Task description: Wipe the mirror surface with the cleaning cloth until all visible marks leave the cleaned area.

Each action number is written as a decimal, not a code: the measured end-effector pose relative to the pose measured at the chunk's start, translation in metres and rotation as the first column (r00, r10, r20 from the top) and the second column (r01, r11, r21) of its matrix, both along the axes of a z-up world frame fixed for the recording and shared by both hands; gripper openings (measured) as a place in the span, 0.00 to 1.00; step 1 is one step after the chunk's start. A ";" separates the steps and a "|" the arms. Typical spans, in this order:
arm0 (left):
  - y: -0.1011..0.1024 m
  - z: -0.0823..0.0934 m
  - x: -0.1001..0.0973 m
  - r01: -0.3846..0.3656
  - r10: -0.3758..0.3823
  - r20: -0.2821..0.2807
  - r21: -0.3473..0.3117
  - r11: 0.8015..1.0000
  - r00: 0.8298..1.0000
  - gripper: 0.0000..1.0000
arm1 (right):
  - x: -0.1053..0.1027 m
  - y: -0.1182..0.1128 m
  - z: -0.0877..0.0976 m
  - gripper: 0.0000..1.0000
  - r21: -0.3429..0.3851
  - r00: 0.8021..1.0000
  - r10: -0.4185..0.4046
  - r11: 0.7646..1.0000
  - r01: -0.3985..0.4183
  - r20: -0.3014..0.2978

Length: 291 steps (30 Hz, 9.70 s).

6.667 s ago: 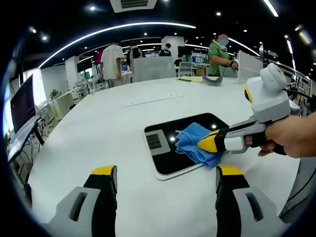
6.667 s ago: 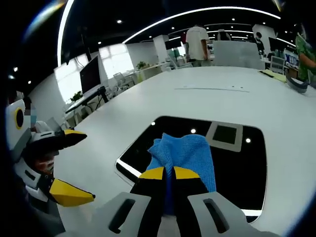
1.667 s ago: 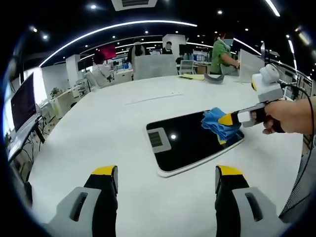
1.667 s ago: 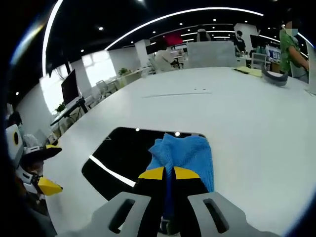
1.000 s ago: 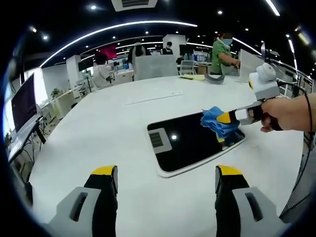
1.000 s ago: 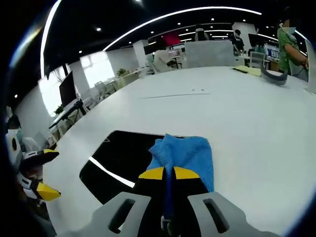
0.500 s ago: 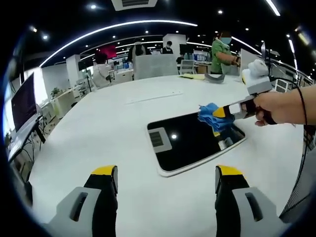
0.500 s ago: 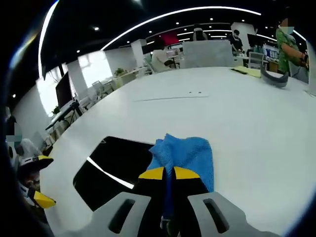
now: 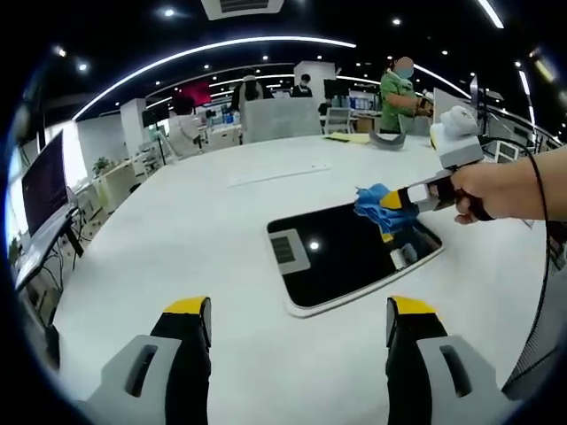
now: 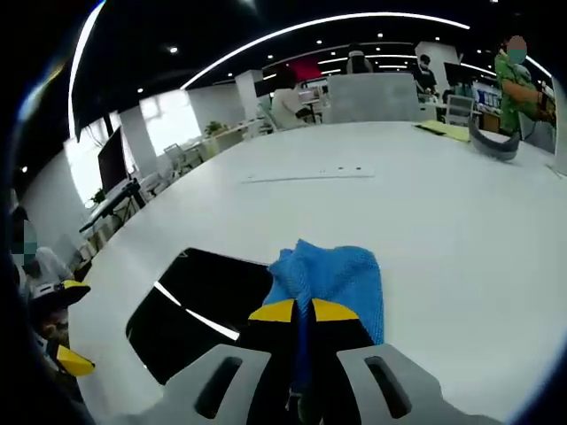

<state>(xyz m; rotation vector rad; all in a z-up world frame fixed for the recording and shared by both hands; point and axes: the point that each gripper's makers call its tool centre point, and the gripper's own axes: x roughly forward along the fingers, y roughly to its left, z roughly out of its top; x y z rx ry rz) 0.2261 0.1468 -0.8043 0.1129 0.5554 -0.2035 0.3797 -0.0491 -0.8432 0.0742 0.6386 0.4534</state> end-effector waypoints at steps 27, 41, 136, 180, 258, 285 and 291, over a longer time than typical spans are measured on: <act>0.003 0.001 -0.001 -0.014 0.014 0.003 -0.011 1.000 1.000 0.81 | 0.003 0.014 -0.002 0.01 -0.001 1.000 0.012 1.000 -0.012 -0.002; 0.004 0.002 -0.001 -0.024 0.024 0.003 -0.016 1.000 1.000 0.81 | 0.006 0.050 -0.002 0.01 -0.006 0.997 0.075 0.997 -0.075 -0.009; -0.001 0.008 0.001 -0.010 0.010 0.023 -0.015 1.000 1.000 0.81 | -0.065 0.086 0.003 0.01 0.037 0.977 0.215 0.976 -0.214 -0.016; 0.004 -0.001 0.001 -0.041 0.041 -0.005 -0.041 0.998 0.999 0.81 | -0.001 0.119 -0.002 0.01 0.015 0.963 0.270 0.963 -0.270 -0.012; 0.010 0.000 0.000 -0.057 0.057 -0.006 -0.029 0.998 0.998 0.82 | -0.014 0.166 0.001 0.01 0.018 0.927 0.376 0.926 -0.376 0.001; 0.006 -0.001 0.001 -0.042 0.042 -0.007 -0.024 0.999 0.999 0.81 | -0.045 0.161 -0.001 0.01 0.056 0.909 0.417 0.907 -0.417 -0.002; 0.007 -0.001 0.002 -0.042 0.042 -0.005 -0.020 0.999 0.999 0.81 | -0.054 0.161 -0.002 0.01 0.061 0.903 0.430 0.901 -0.429 -0.005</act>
